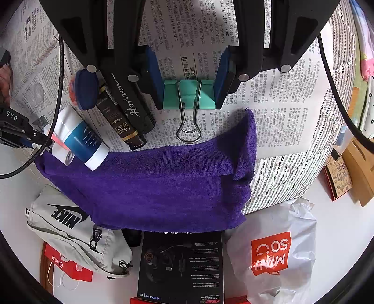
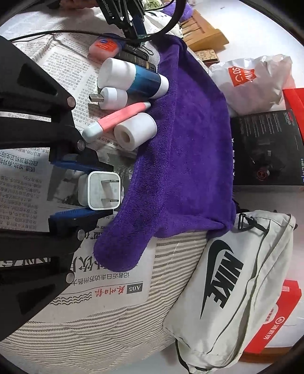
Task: Organize rigid objects
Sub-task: 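Grasp the green binder clip with the left tool while the right tool grasps the white charger plug, then place the clip on the purple towel with the left tool while the right tool places the plug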
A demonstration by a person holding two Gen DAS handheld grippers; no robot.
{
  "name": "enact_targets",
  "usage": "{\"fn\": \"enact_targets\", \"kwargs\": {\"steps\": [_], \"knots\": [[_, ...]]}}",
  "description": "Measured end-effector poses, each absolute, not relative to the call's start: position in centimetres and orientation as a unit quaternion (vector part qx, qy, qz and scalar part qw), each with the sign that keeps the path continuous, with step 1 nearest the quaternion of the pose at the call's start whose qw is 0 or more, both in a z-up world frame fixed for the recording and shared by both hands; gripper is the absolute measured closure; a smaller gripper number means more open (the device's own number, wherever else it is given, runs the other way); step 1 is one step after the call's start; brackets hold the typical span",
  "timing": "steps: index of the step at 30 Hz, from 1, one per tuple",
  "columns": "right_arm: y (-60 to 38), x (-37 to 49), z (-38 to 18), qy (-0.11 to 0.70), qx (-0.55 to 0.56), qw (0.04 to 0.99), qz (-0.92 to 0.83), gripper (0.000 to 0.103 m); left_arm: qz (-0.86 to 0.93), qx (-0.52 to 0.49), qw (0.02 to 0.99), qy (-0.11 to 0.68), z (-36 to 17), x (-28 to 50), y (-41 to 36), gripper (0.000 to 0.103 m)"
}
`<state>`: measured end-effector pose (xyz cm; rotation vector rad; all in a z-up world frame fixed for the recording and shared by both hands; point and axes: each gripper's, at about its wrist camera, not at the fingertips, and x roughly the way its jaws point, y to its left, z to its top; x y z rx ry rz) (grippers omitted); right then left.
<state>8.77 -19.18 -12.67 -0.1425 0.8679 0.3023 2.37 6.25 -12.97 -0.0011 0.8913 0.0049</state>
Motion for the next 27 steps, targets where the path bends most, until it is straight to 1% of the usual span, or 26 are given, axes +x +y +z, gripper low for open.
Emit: {"fn": "enact_targets", "kwargs": {"steps": [5,27], "knots": [[-19.50,8.82,-12.76,0.420,-0.058,0.893,0.152,0.073,0.002,-0.002,0.902,0.431,-12.97,2.36,6.30,0.063],[-19.09,8.74,-12.71,0.417,-0.072,0.894,0.146,0.073,0.001,-0.002,0.902,0.431,-12.94,2.31,6.23,0.064]]}}
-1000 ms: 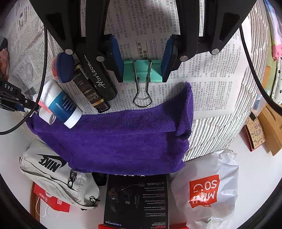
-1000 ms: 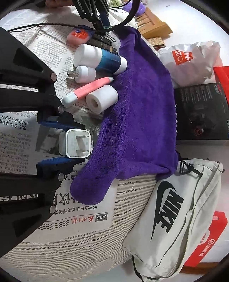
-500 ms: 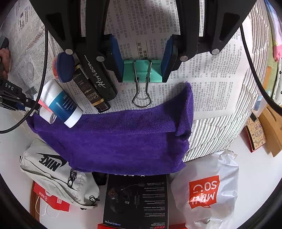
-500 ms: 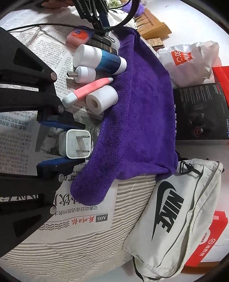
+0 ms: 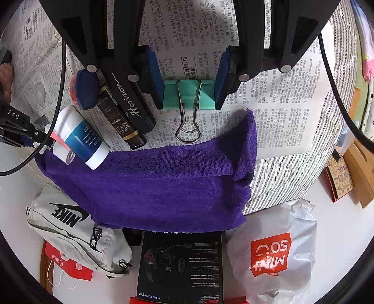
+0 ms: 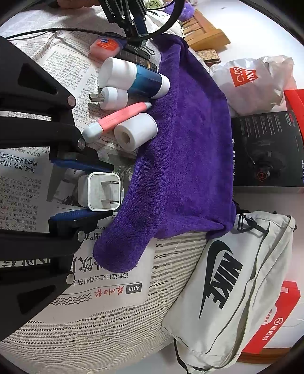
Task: Organize rigid objects
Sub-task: 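Place the clip on the purple towel with the left tool while the right tool places the plug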
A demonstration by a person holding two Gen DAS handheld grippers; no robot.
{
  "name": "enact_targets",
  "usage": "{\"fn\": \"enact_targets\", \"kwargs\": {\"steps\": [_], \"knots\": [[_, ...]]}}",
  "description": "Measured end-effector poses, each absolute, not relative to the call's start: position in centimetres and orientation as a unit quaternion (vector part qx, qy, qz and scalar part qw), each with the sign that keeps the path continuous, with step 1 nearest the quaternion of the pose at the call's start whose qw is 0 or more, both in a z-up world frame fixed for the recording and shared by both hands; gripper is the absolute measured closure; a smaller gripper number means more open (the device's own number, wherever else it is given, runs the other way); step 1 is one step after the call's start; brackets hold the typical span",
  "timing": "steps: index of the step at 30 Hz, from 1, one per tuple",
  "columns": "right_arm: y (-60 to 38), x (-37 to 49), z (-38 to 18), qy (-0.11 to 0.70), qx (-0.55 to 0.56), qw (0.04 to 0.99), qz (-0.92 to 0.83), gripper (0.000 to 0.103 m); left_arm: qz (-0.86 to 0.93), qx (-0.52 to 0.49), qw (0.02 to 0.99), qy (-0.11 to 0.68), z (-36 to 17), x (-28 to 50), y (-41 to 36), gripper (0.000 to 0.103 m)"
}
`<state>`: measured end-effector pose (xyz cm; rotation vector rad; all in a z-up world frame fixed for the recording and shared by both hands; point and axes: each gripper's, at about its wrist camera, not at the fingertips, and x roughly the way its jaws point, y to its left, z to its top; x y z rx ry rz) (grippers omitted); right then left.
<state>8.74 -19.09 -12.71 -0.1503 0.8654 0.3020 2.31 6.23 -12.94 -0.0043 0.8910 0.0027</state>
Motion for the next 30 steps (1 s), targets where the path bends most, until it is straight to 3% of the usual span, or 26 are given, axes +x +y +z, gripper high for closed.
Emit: {"fn": "enact_targets", "kwargs": {"steps": [14,30], "knots": [[-20.9,7.5,-11.2,0.431,-0.033,0.891,0.138,0.076,-0.005,-0.016,0.899,0.438,-11.6,1.1,7.0,0.064],[-19.5,8.5,-5.7,0.412,-0.030,0.893,0.181,0.076,-0.021,-0.005,0.909,0.417,-5.2,3.1,7.4,0.064]]}}
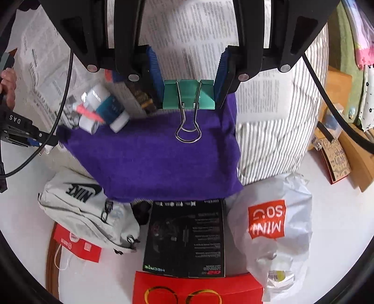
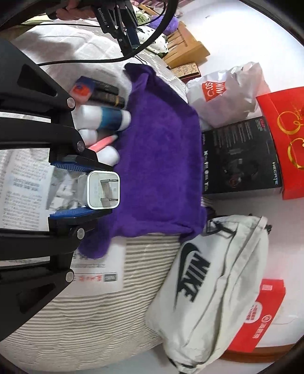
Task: Organize rigid objects
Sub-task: 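Place the clip on the purple towel with the left tool while the right tool places the plug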
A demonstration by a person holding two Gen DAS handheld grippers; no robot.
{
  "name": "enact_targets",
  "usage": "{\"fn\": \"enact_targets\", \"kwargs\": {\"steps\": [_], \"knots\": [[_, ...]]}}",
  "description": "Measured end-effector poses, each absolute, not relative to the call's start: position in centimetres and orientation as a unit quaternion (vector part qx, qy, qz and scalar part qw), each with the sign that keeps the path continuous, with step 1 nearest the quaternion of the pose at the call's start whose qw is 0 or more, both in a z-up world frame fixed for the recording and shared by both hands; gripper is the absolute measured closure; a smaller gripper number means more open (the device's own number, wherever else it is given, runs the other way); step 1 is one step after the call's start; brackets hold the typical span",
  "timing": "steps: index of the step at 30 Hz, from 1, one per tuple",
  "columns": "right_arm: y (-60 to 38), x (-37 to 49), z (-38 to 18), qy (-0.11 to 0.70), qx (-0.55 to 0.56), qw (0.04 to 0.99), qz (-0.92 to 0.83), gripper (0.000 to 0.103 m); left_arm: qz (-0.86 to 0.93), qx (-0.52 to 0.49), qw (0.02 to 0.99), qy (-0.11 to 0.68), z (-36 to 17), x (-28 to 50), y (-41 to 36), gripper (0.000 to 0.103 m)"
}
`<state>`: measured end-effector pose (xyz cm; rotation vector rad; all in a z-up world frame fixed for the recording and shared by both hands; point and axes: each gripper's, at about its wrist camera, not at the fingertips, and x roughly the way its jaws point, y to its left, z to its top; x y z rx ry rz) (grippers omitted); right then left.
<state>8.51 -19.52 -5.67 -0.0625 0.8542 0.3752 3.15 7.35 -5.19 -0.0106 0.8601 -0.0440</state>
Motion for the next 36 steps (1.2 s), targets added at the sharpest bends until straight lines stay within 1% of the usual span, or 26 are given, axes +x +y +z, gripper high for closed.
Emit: {"fn": "enact_targets", "kwargs": {"steps": [6,13,21,29,36], "knots": [[-18.1,11.4,-3.7,0.405,-0.041,0.895,0.183,0.076,-0.041,-0.031,0.909,0.413,-3.8,6.2,8.3,0.064],[-16.7,15.7,-3.0,0.400,-0.052,0.897,0.180,0.076,-0.042,-0.034,0.904,0.424,-4.0,10.3,8.9,0.064],[-15.4,20.7,-5.2,0.421,-0.064,0.890,0.164,0.076,-0.028,-0.047,0.895,0.442,-6.1,15.3,9.3,0.064],[-14.1,24.9,-7.4,0.433,-0.070,0.882,0.169,0.076,-0.052,-0.059,0.889,0.452,-8.5,20.0,8.0,0.064],[-13.5,28.5,-10.2,0.477,-0.059,0.863,0.157,0.076,-0.051,-0.071,0.879,0.469,-10.5,23.2,7.6,0.064]]}}
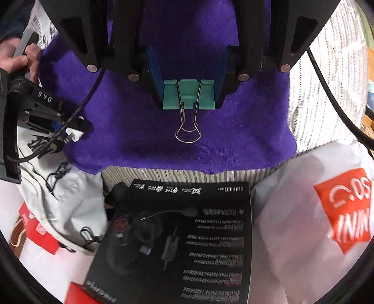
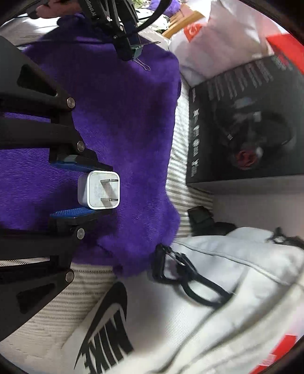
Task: Organize rigid objects
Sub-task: 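Place the clip on the purple towel with the left tool while the right tool places the plug, then grasp the black Horizon tube with the left tool while the right tool grasps the clear plastic cup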
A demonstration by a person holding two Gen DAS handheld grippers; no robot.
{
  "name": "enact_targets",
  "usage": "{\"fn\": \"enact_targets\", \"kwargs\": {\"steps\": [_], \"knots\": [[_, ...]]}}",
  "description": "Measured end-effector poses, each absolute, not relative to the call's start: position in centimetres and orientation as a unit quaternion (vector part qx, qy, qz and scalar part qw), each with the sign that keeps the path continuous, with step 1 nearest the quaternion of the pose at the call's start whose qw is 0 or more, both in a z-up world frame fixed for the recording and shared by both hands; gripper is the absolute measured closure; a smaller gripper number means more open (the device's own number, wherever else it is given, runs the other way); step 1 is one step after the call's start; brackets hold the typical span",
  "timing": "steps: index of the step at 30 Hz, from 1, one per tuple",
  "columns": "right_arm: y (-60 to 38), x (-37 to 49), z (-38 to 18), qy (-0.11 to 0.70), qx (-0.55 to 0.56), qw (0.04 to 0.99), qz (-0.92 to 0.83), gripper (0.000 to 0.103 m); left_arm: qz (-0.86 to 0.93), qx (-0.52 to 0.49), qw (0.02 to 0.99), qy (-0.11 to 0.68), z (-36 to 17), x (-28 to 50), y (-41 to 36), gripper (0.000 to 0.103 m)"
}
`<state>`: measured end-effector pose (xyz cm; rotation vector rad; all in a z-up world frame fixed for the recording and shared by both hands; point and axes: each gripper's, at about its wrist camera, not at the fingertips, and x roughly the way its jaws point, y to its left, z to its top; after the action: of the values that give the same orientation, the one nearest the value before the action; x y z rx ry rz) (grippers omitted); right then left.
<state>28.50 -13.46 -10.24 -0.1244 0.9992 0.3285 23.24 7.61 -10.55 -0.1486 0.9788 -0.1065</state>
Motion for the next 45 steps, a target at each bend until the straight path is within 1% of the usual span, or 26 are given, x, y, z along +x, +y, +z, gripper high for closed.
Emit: {"fn": "enact_targets", "kwargs": {"steps": [2,5,13,15,16,17,19,20,23,27,33,38,41,45], "knots": [[-13.6,29.0,-10.6,0.491,-0.052,0.856,0.155,0.076,-0.050,-0.074,0.878,0.471,-11.0,23.6,7.6,0.064],[-13.5,29.3,-10.5,0.491,-0.057,0.856,0.150,0.076,-0.038,-0.072,0.869,0.489,-11.8,24.2,7.6,0.064],[-12.6,29.5,-11.0,0.497,-0.087,0.851,0.147,0.076,-0.034,-0.051,0.867,0.494,-11.9,24.3,7.2,0.064],[-12.3,29.6,-11.1,0.499,-0.091,0.849,0.148,0.075,-0.033,-0.040,0.867,0.495,-12.0,24.2,6.8,0.061],[-12.1,29.7,-11.2,0.501,-0.097,0.847,0.150,0.073,-0.038,-0.037,0.866,0.496,-12.1,24.3,6.5,0.056],[-12.0,29.7,-11.2,0.503,-0.102,0.845,0.150,0.066,-0.041,-0.034,0.866,0.497,-12.1,24.2,6.3,0.050],[-12.0,29.7,-11.2,0.506,-0.111,0.843,0.145,0.055,-0.043,-0.029,0.865,0.499,-12.3,24.0,6.0,0.044],[-12.1,29.6,-11.2,0.507,-0.113,0.842,0.144,0.054,-0.042,-0.026,0.865,0.499,-12.3,23.8,5.9,0.043],[-12.8,28.8,-11.1,0.511,-0.107,0.840,0.150,0.054,-0.039,-0.024,0.863,0.502,-12.4,23.4,5.8,0.043],[-13.5,26.7,-10.2,0.504,-0.101,0.845,0.149,0.054,-0.037,-0.046,0.860,0.508,-12.0,22.0,6.5,0.044],[-14.5,21.4,-7.0,0.477,-0.086,0.860,0.156,0.054,-0.035,-0.051,0.872,0.486,-9.5,18.2,7.1,0.044],[-15.9,16.8,-4.7,0.459,-0.058,0.873,0.155,0.048,-0.023,-0.032,0.880,0.473,-7.7,13.8,6.5,0.044],[-16.6,14.1,-4.1,0.450,-0.047,0.879,0.150,0.045,-0.017,-0.028,0.878,0.478,-8.0,10.8,6.3,0.044],[-18.1,11.2,-3.9,0.444,-0.035,0.885,0.134,0.045,-0.001,-0.031,0.871,0.490,-9.3,7.5,5.6,0.044]]}}
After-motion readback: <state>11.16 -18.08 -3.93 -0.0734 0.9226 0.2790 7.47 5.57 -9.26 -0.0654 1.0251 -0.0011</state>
